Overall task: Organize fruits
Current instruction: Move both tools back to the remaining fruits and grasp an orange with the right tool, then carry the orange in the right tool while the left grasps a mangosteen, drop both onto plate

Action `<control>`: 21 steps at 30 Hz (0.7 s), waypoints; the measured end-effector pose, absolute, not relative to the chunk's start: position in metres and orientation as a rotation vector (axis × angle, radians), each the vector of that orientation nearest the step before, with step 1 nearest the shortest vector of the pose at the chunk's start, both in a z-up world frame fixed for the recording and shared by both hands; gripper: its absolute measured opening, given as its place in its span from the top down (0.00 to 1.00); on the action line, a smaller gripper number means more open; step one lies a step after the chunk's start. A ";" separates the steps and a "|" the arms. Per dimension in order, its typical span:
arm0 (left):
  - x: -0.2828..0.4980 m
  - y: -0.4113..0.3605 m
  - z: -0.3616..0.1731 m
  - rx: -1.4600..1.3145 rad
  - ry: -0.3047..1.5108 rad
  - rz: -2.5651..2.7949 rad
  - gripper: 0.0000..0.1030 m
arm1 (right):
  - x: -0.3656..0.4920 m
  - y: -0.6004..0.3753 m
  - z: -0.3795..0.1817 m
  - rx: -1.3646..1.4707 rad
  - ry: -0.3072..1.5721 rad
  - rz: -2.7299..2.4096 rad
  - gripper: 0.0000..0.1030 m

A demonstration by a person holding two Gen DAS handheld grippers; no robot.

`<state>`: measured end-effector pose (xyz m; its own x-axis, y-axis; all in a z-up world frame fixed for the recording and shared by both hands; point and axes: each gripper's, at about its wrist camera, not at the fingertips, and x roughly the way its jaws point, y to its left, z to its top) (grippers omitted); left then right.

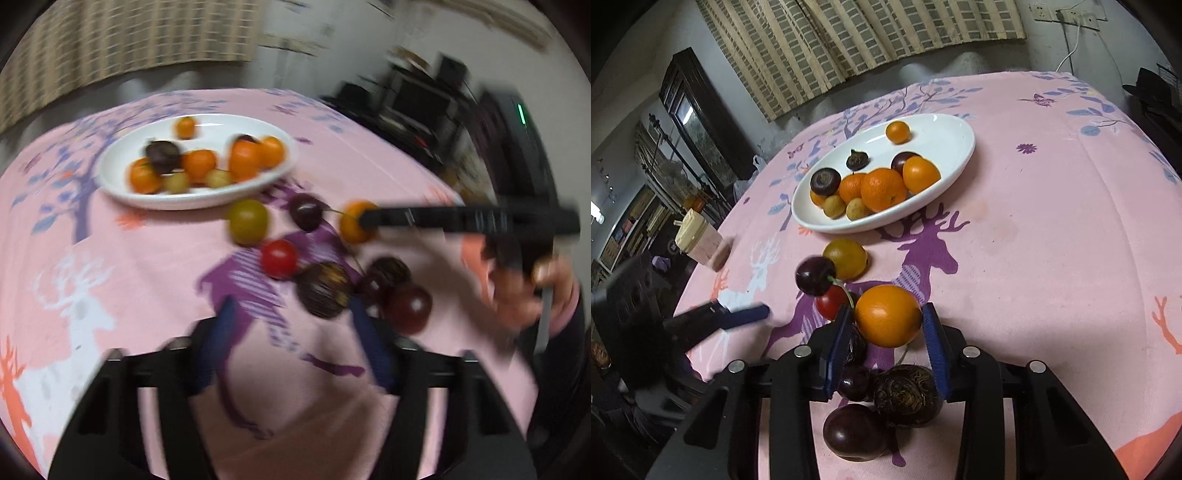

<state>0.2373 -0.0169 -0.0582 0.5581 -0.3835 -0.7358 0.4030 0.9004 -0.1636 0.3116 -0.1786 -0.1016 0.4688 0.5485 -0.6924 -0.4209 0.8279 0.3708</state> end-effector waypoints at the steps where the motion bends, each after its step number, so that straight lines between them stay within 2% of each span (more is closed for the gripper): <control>1: 0.238 -0.022 -0.061 0.041 0.868 -0.472 0.55 | 0.311 -0.180 -0.099 0.168 0.897 0.604 0.69; 2: 0.238 -0.026 -0.064 0.056 0.873 -0.478 0.55 | 0.310 -0.181 -0.097 0.176 0.893 0.611 0.69; 4: 0.240 -0.031 -0.067 0.070 0.883 -0.489 0.55 | 0.309 -0.182 -0.094 0.172 0.883 0.619 0.77; 7: 0.244 -0.034 -0.071 0.077 0.891 -0.485 0.55 | 0.308 -0.180 -0.094 0.155 0.889 0.610 0.77; 11: 0.247 -0.035 -0.075 0.075 0.897 -0.488 0.54 | 0.310 -0.174 -0.103 0.113 0.931 0.604 0.73; 13: 0.246 -0.034 -0.075 0.077 0.897 -0.489 0.54 | 0.310 -0.170 -0.106 0.098 0.948 0.610 0.61; 15: 0.245 -0.034 -0.075 0.084 0.895 -0.486 0.54 | 0.308 -0.167 -0.108 0.082 0.951 0.612 0.55; 20: 0.244 -0.034 -0.074 0.086 0.900 -0.489 0.54 | 0.312 -0.156 -0.124 0.043 0.998 0.602 0.56; 21: 0.244 -0.035 -0.074 0.090 0.899 -0.490 0.54 | 0.312 -0.156 -0.126 0.049 0.996 0.595 0.59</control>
<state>0.2437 -0.0349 -0.0743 0.5199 -0.3713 -0.7693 0.4455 0.8863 -0.1267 0.3124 -0.1560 -0.1261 0.3991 0.4915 -0.7740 -0.4483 0.8410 0.3029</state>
